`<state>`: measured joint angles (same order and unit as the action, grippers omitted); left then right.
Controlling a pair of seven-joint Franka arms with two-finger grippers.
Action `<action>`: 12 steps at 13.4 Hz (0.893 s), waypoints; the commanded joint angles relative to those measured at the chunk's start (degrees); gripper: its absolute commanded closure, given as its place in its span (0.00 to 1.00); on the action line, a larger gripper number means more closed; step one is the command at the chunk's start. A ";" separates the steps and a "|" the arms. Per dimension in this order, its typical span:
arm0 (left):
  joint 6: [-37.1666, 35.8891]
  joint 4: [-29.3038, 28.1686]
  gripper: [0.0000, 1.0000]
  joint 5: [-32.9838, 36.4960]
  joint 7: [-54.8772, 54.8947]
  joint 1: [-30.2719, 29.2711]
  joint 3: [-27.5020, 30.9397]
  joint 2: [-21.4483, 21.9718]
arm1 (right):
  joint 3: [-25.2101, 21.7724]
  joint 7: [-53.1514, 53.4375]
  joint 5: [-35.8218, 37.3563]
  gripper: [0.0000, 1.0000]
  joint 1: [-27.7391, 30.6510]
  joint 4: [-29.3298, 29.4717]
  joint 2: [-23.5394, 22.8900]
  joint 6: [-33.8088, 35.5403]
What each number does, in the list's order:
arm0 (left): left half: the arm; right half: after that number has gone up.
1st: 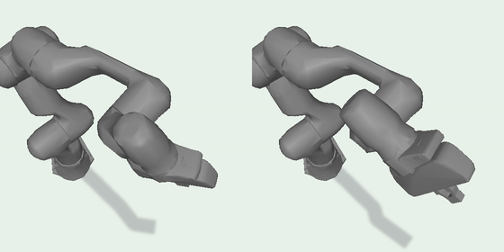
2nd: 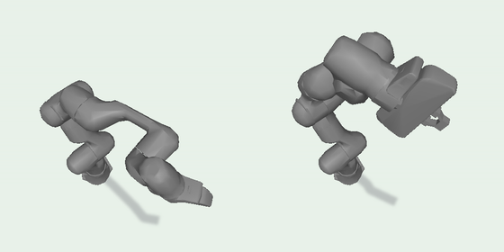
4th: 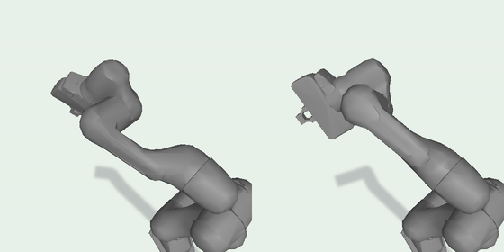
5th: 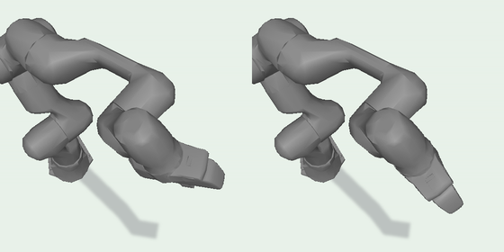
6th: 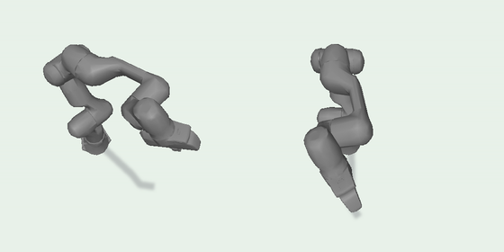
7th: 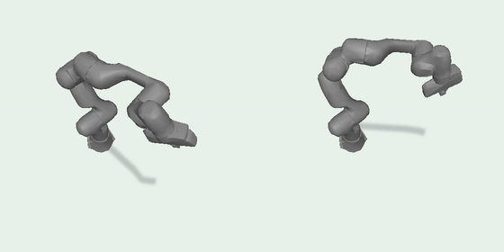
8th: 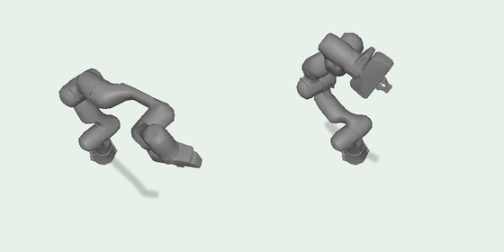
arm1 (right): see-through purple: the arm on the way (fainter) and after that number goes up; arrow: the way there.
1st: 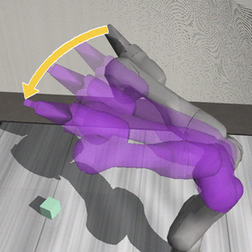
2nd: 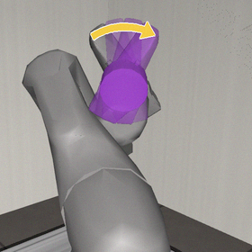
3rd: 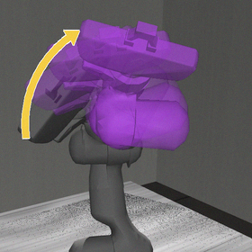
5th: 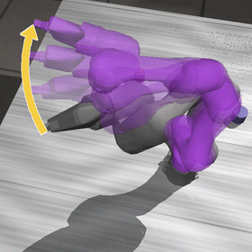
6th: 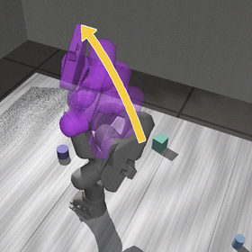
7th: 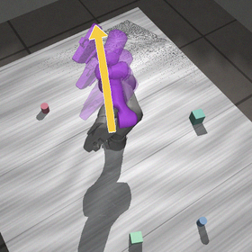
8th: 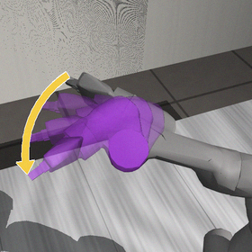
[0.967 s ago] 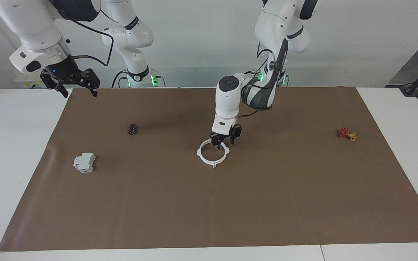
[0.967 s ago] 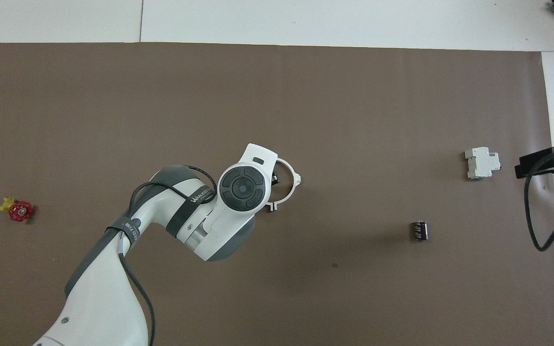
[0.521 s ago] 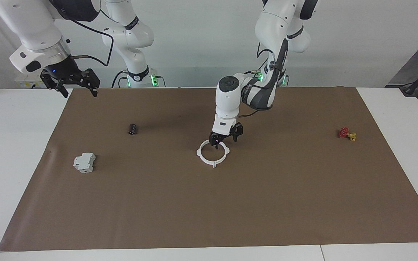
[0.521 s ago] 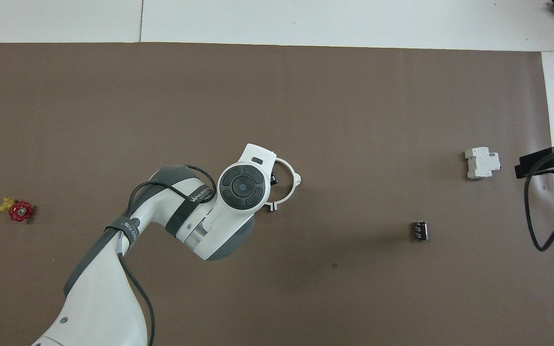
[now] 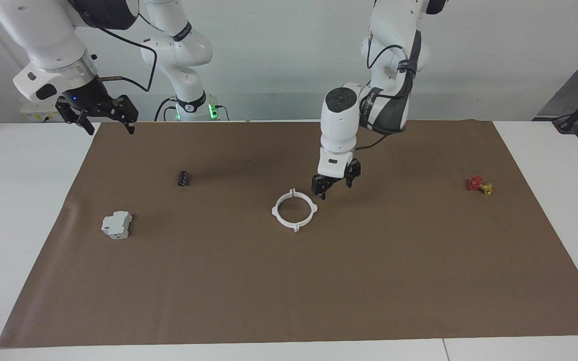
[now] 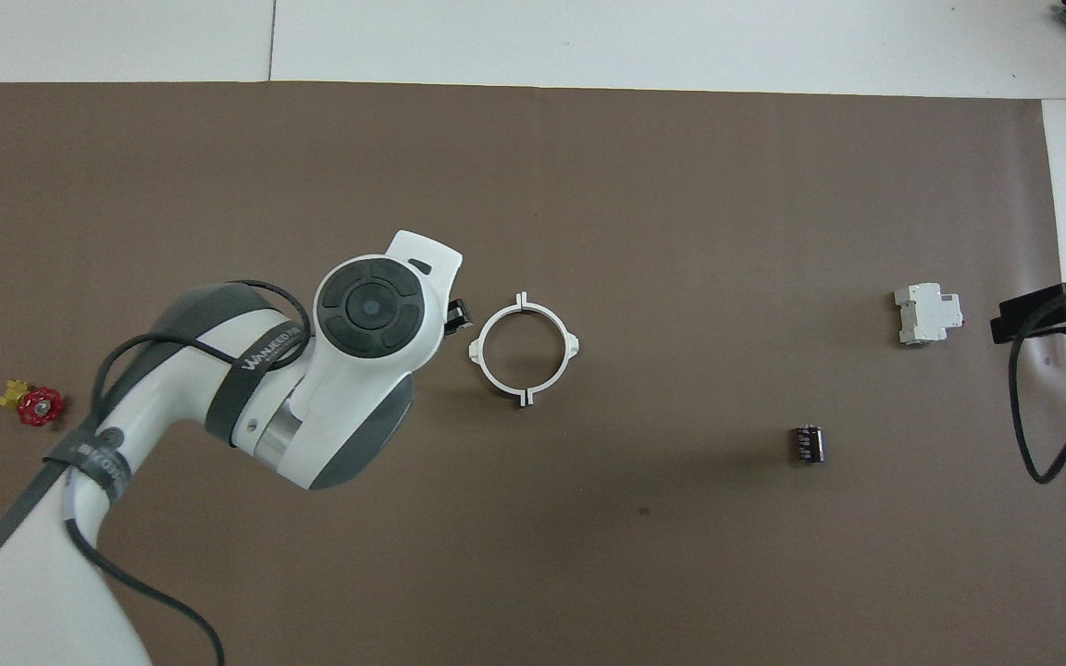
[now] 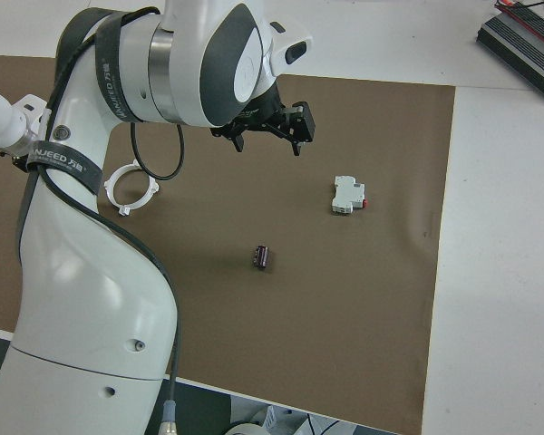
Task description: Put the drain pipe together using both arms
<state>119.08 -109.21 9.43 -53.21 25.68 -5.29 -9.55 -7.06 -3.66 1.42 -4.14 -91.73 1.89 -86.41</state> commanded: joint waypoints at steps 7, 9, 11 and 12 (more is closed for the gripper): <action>-19.05 0.05 0.00 -8.25 45.69 -24.41 0.02 17.01 | 0.29 -0.47 -1.07 0.00 0.54 -0.11 0.22 -0.25; -20.72 0.13 0.00 -9.52 49.85 -29.26 0.02 18.95 | 0.29 -0.47 -1.07 0.00 0.54 -0.11 0.22 -0.25; -21.43 1.44 0.00 -9.78 51.71 -30.86 0.02 19.40 | 0.29 -0.47 -1.07 0.00 0.62 -0.11 0.22 -0.25; -21.60 3.10 0.00 -9.78 51.54 -30.86 -0.16 18.79 | 0.29 -0.47 -1.07 0.00 0.54 -0.11 0.22 -0.25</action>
<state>98.88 -107.79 0.61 -2.09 -4.69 -4.41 9.28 -7.06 -3.66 1.42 -4.14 -91.73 1.89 -86.41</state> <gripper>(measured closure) 0.000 0.000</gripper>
